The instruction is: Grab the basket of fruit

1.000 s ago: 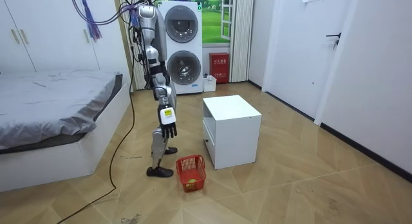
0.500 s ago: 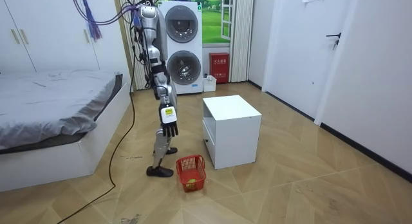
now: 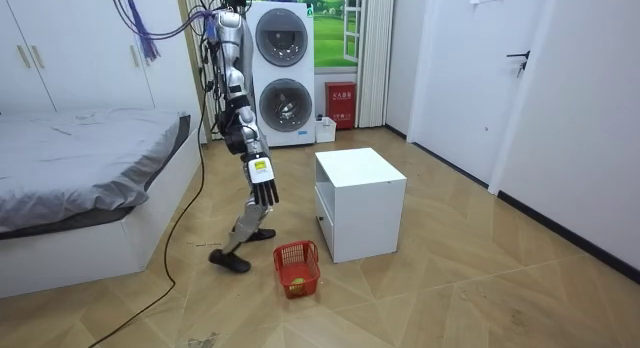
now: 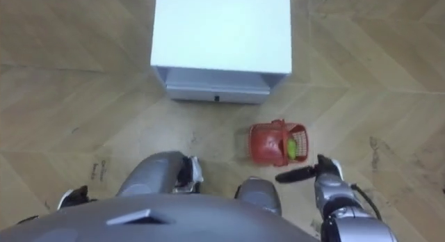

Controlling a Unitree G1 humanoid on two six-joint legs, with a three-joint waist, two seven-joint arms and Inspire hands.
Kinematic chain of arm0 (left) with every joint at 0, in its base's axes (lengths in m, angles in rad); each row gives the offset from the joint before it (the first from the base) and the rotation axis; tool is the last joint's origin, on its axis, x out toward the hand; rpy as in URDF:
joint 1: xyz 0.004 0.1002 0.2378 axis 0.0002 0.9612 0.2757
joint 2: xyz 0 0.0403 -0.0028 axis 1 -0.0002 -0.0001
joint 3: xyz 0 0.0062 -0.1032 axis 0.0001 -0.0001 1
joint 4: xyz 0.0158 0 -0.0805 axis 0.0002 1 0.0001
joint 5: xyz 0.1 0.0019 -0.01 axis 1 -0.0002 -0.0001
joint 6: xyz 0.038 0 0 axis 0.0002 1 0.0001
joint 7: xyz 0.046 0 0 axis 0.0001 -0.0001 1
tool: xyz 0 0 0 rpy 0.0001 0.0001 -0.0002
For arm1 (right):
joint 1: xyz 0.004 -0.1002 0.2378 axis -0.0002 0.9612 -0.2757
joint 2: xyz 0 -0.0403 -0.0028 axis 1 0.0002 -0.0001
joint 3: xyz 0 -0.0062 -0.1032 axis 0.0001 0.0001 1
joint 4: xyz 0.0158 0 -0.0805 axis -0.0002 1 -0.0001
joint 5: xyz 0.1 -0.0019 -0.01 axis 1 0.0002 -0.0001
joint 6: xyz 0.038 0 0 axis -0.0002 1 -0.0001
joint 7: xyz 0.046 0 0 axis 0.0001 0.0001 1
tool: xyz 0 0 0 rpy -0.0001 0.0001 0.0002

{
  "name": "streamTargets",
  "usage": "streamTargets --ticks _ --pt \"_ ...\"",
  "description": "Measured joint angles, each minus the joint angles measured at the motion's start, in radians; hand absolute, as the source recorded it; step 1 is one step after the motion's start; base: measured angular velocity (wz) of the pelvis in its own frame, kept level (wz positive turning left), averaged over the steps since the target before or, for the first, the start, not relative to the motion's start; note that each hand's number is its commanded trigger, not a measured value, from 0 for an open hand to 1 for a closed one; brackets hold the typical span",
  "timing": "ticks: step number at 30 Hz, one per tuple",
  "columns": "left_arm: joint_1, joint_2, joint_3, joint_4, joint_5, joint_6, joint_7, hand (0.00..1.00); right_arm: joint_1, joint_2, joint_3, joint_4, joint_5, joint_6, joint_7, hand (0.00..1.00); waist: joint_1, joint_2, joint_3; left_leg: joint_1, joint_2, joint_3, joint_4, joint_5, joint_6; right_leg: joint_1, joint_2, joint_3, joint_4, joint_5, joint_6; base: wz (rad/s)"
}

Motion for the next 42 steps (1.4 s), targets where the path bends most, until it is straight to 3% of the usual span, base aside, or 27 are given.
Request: streamTargets --ticks 2,3,5,6,7,9,12,16,18,21,26,27,33,42 --pt "-0.041 0.013 -0.017 0.005 -0.016 -0.005 0.022 0.00 -0.045 0.001 0.000 0.010 0.023 -0.021 0.000 0.00 0.002 -0.011 0.0024 -0.131 -0.017 0.001 0.148 -0.031 -0.001 0.025 -0.004 0.008 0.004 -0.009 0.002 0.31" --pt "-0.074 0.017 -0.021 0.018 -0.033 -0.010 0.040 0.00 -0.070 -0.001 0.000 0.021 0.035 -0.041 0.000 0.00 0.007 -0.016 0.0115 -0.210 -0.021 0.010 0.251 -0.055 -0.004 0.021 -0.002 0.026 0.054 -0.137 0.026 0.29" --pt "-0.096 0.023 -0.052 0.034 -0.098 -0.024 0.062 0.00 -0.087 0.000 0.001 0.029 0.071 -0.060 -0.001 0.00 0.010 -0.024 0.0183 -0.296 -0.031 0.018 0.385 -0.086 -0.006 -0.021 -0.006 0.046 0.215 -0.267 0.015 0.32" --pt "-0.107 0.025 -0.063 0.034 -0.122 -0.036 0.072 0.00 -0.087 0.000 0.002 0.039 0.091 -0.061 -0.002 0.00 0.014 -0.032 0.0188 -0.344 -0.032 0.026 0.456 -0.102 -0.008 -0.064 -0.015 0.053 0.336 -0.295 0.004 0.24" --pt "-0.109 0.025 -0.071 0.036 -0.133 -0.040 0.080 0.00 -0.086 0.000 0.002 0.042 0.098 -0.060 -0.005 0.00 0.018 -0.034 0.0194 -0.366 -0.033 0.028 0.490 -0.109 -0.009 -0.087 -0.018 0.056 0.395 -0.299 0.001 0.18" --pt "-0.110 0.028 -0.112 0.064 -0.156 -0.063 0.106 0.00 -0.076 0.000 0.001 0.042 0.111 -0.063 -0.019 0.00 0.025 -0.050 0.0283 -0.437 -0.038 0.044 0.615 -0.137 -0.007 -0.145 -0.028 0.079 0.599 -0.304 0.000 0.20" --pt "-0.108 0.030 -0.174 0.090 -0.175 -0.086 0.137 0.00 -0.060 -0.004 0.000 0.041 0.116 -0.096 -0.055 0.00 0.005 -0.056 0.0288 -0.509 -0.050 0.062 0.764 -0.178 -0.001 -0.168 -0.040 0.089 0.793 -0.306 -0.003 0.28" --pt "-0.089 0.032 -0.204 0.093 -0.179 -0.126 0.184 0.00 -0.057 -0.003 -0.001 -0.009 0.129 -0.116 -0.084 0.00 -0.026 -0.070 0.0283 -0.565 -0.060 0.087 0.862 -0.197 0.004 -0.181 -0.056 0.102 0.931 -0.318 -0.023 0.17" --pt "-0.077 0.034 -0.213 0.095 -0.194 -0.141 0.203 0.00 -0.055 0.000 -0.001 -0.051 0.150 -0.133 -0.106 0.00 -0.055 -0.093 0.0284 -0.579 -0.069 0.102 0.889 -0.198 0.003 -0.172 -0.070 0.102 0.975 -0.332 -0.029 0.18" --pt "-0.074 0.034 -0.230 0.120 -0.211 -0.148 0.209 0.00 -0.041 0.000 -0.001 -0.119 0.146 -0.138 -0.147 0.00 -0.068 -0.105 0.0239 -0.590 -0.068 0.102 0.914 -0.206 -0.012 -0.157 -0.069 0.097 0.999 -0.361 -0.035 0.06" --pt "-0.034 0.032 -0.234 0.122 -0.211 -0.152 0.209 0.00 -0.038 -0.009 -0.003 -0.216 0.144 -0.149 -0.204 0.00 -0.107 -0.106 0.0228 -0.594 -0.063 0.103 0.952 -0.223 -0.036 -0.122 -0.069 0.097 1.025 -0.411 -0.037 -0.01" --pt "-0.020 0.032 -0.234 0.121 -0.210 -0.152 0.209 0.00 -0.039 -0.010 -0.003 -0.249 0.144 -0.152 -0.214 0.00 -0.116 -0.107 0.0222 -0.597 -0.062 0.105 0.957 -0.229 -0.046 -0.120 -0.071 0.099 1.035 -0.419 -0.047 0.00" --pt "0.034 0.028 -0.271 0.101 -0.211 -0.148 0.183 0.00 -0.052 -0.042 0.000 -0.329 0.143 -0.180 -0.254 0.00 -0.136 -0.102 0.0234 -0.590 -0.065 0.089 0.946 -0.216 -0.075 -0.127 -0.064 0.135 1.035 -0.421 -0.049 -0.15" --pt "0.028 0.032 -0.324 0.093 -0.211 -0.148 0.113 0.00 -0.078 -0.065 0.000 -0.297 0.145 -0.179 -0.243 0.00 -0.134 -0.109 0.0244 -0.609 -0.070 0.089 0.934 -0.217 -0.088 -0.158 -0.069 0.130 1.038 -0.422 -0.047 0.03"
